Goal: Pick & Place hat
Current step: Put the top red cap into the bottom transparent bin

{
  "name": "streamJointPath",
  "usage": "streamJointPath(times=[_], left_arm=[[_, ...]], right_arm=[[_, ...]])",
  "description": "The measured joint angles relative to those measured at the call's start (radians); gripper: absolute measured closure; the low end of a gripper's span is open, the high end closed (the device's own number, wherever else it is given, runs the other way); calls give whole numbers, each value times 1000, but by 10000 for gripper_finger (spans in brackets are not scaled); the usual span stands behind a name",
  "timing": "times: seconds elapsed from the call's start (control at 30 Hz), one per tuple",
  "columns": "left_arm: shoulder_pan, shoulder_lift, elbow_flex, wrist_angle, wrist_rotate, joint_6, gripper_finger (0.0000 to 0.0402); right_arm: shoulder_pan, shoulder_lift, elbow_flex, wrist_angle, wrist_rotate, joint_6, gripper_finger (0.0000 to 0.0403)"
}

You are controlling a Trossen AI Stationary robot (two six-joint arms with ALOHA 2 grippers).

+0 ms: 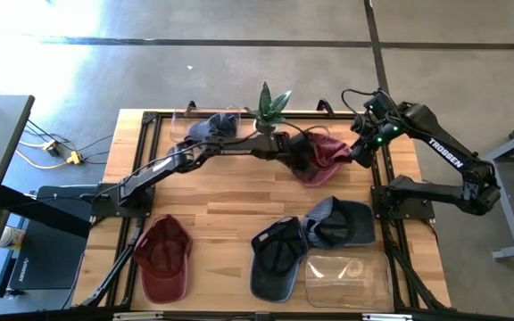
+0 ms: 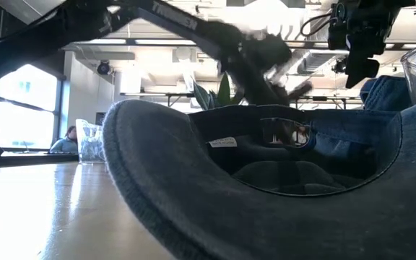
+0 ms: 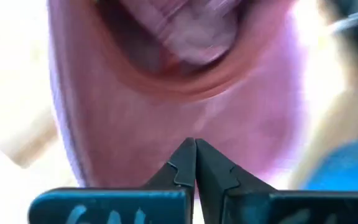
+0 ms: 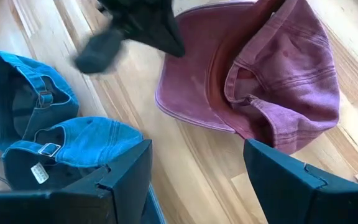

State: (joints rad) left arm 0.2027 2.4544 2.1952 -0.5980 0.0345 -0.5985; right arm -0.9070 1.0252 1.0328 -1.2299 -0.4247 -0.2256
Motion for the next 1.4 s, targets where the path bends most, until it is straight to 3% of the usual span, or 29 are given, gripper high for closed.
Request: streamJointPath(times=[0.23, 0.37, 0.47, 0.6, 0.8, 0.93, 1.17, 1.4], left_arm=[[-1, -119, 5, -104, 1, 207, 401], [21, -122, 1, -199, 12, 182, 399], [61, -110, 5, -195, 156, 143, 388], [104, -71, 2, -207, 319, 120, 337], [140, -52, 3, -199, 352, 115, 210], [126, -29, 1, -166, 306, 115, 166], [90, -4, 2, -137, 166, 122, 201], [76, 22, 7, -55, 175, 130, 279]], right_arm=[[0, -9, 0, 5, 36, 15, 155], [-2, -14, 0, 39, 36, 46, 155], [-2, -13, 0, 69, 32, 86, 155], [-2, -13, 0, 93, 30, 127, 155], [-2, -13, 0, 99, 29, 158, 155], [-2, -13, 0, 98, 29, 175, 155], [-2, -13, 0, 98, 29, 185, 155], [-2, -13, 0, 98, 29, 199, 155]])
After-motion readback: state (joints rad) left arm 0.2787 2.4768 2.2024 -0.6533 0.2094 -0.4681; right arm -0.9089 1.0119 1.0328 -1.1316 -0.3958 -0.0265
